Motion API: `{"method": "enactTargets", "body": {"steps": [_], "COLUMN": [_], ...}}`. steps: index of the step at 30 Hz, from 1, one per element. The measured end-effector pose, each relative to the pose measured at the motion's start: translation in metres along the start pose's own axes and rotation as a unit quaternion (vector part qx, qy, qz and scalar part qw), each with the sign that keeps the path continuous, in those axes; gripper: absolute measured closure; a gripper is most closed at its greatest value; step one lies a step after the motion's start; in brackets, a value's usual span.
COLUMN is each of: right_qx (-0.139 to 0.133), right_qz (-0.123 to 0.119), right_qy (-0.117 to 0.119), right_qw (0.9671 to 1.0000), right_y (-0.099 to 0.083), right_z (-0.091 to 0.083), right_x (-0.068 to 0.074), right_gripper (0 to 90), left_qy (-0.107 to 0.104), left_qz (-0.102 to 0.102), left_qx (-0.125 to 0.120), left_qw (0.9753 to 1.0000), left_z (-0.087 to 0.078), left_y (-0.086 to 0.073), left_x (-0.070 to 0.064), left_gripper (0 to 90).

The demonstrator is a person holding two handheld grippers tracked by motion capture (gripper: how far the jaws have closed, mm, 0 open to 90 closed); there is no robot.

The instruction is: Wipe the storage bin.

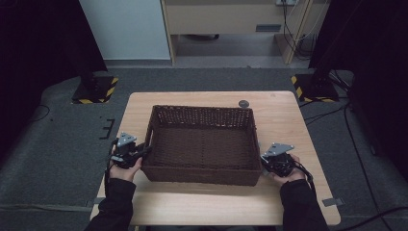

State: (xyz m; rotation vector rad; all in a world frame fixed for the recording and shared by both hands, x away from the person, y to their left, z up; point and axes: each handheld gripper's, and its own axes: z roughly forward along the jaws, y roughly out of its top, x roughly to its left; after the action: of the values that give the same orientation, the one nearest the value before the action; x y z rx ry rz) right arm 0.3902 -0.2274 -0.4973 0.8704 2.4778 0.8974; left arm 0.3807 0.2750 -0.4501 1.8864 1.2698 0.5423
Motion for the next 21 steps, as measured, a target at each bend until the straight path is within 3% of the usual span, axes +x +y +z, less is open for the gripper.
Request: {"method": "enactTargets", "body": {"steps": [2, 4, 6, 9, 11, 17, 21], "right_qx": [0.009, 0.000, -0.036, -0.092, -0.110, -0.063, -0.027], "right_qz": [-0.002, 0.001, 0.005, 0.004, -0.009, -0.049, -0.047], "right_qy": [-0.001, -0.008, -0.020, -0.033, -0.031, -0.033, -0.020], "right_qw": [1.0000, 1.0000, 0.9991, 0.9952, 0.9934, 0.9963, 0.9983], "right_y": [-0.002, 0.001, 0.007, 0.017, 0.023, 0.023, 0.013], "right_z": [0.003, -0.002, -0.014, -0.036, -0.044, -0.034, -0.020], "right_x": [-0.001, -0.003, -0.006, -0.007, -0.005, 0.003, 0.004], "right_gripper": [83.7, 83.6, 83.6, 83.6, 83.6, 83.7, 83.7], "left_qy": [0.001, -0.001, 0.001, 0.001, 0.006, 0.022, 0.019], "left_qz": [0.006, 0.006, 0.008, 0.003, 0.004, 0.005, 0.015], "left_qx": [0.003, 0.004, 0.005, 0.003, 0.006, 0.011, 0.010], "left_qw": [1.0000, 1.0000, 1.0000, 1.0000, 1.0000, 0.9997, 0.9997], "left_z": [0.003, 0.005, 0.007, 0.009, 0.010, 0.007, 0.002], "left_y": [0.003, 0.005, 0.007, 0.008, 0.009, 0.008, 0.005], "left_x": [0.003, 0.006, 0.008, 0.010, 0.010, 0.010, 0.008], "left_gripper": [67.9, 67.7, 67.3, 66.2, 64.6, 50.4, 44.5]}}
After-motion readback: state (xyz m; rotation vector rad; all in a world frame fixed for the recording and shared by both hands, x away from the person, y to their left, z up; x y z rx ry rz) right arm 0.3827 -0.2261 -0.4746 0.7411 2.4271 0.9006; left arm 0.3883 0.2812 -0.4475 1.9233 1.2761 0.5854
